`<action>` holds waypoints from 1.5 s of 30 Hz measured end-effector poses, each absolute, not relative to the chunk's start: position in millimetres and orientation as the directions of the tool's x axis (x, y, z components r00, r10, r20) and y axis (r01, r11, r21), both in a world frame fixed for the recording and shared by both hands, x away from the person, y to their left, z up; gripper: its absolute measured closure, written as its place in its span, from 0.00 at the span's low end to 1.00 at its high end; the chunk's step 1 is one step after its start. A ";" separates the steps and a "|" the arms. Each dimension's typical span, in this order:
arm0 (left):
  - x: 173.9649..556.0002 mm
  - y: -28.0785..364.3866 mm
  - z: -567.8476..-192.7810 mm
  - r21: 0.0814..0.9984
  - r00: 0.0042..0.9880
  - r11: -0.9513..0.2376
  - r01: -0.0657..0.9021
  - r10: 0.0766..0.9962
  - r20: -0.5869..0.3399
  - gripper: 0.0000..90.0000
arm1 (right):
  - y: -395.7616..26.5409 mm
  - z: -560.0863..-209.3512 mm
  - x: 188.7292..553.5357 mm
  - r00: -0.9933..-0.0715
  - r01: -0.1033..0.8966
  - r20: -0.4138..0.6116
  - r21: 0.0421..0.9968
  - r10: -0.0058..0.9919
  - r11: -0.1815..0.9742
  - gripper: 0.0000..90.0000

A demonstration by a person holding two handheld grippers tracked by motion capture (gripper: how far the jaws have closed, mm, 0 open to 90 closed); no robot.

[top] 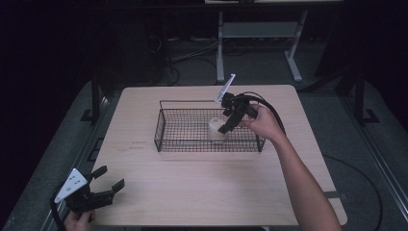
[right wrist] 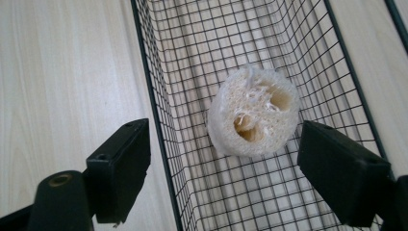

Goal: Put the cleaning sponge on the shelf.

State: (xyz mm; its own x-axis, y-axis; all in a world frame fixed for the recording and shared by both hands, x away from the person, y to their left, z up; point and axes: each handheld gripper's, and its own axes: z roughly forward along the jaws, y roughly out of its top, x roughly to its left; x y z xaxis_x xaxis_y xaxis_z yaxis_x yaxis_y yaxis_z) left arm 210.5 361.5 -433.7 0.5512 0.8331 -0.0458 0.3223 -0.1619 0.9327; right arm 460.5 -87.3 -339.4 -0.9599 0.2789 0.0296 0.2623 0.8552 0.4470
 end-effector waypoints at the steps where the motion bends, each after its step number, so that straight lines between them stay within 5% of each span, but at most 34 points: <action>1: 210.5 361.4 -433.7 0.933 0.551 -0.163 0.322 0.833 -0.045 0.15 | -88.0 -340.0 459.7 -0.960 0.261 0.030 0.448 0.277 0.855 0.21; 45: 209.9 360.8 -433.8 0.930 0.551 -0.173 0.325 0.834 -0.038 0.15 | -114.0 -339.6 407.3 -0.971 0.224 0.029 0.457 0.238 0.860 0.20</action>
State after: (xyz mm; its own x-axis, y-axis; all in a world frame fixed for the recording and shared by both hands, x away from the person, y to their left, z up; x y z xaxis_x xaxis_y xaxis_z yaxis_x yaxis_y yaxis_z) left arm 209.9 360.8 -433.8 0.5509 0.8337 -0.0376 0.3250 -0.1727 0.9298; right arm 407.3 -114.0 -339.6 -0.9709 0.2379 0.0287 0.2244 0.8605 0.4574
